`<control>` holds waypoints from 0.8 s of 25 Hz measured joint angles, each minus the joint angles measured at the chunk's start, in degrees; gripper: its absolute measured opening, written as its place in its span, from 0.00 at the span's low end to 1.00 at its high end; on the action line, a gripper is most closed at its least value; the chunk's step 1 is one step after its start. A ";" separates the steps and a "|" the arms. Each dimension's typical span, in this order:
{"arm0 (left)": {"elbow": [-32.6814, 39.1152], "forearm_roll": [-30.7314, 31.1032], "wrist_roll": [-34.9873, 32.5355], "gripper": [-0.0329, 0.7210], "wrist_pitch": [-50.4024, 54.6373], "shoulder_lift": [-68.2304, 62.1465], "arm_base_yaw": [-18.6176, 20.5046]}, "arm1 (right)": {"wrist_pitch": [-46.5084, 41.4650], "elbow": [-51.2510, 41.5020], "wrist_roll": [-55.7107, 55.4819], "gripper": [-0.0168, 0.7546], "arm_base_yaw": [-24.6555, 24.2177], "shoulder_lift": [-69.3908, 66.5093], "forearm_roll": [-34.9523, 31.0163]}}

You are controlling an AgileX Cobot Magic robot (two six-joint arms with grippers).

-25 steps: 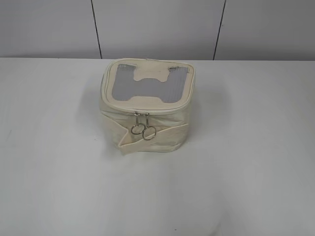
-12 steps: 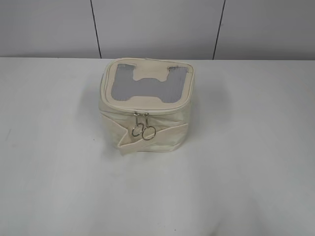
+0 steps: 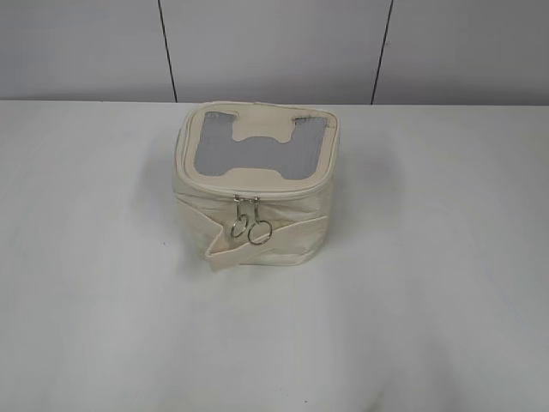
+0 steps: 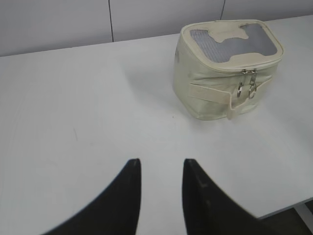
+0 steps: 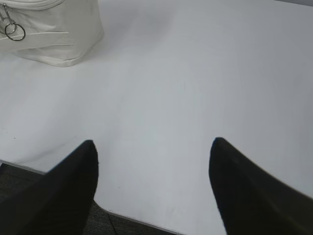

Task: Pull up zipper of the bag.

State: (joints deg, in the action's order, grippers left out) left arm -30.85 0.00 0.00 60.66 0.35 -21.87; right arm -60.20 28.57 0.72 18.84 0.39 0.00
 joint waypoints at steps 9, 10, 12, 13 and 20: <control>0.00 0.00 0.00 0.35 -0.06 0.00 2.65 | 0.06 0.00 -0.01 0.74 -0.86 0.00 0.00; 0.00 0.00 0.00 0.35 -0.06 0.00 4.31 | 0.06 0.00 -0.01 0.74 -1.74 0.00 0.00; 0.00 0.00 0.00 0.35 -0.06 0.00 8.05 | 0.06 0.00 -0.01 0.74 -4.22 0.00 0.00; 0.00 0.00 0.00 0.35 -0.06 0.00 10.18 | 0.06 0.00 -0.01 0.74 -6.26 0.00 0.00; 0.00 0.00 0.00 0.35 -0.26 0.00 15.58 | 0.19 0.00 -0.06 0.74 -13.27 0.00 0.00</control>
State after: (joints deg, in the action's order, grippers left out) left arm -30.85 0.00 0.00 60.40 0.35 -6.30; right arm -60.00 28.57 0.66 5.57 0.39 0.00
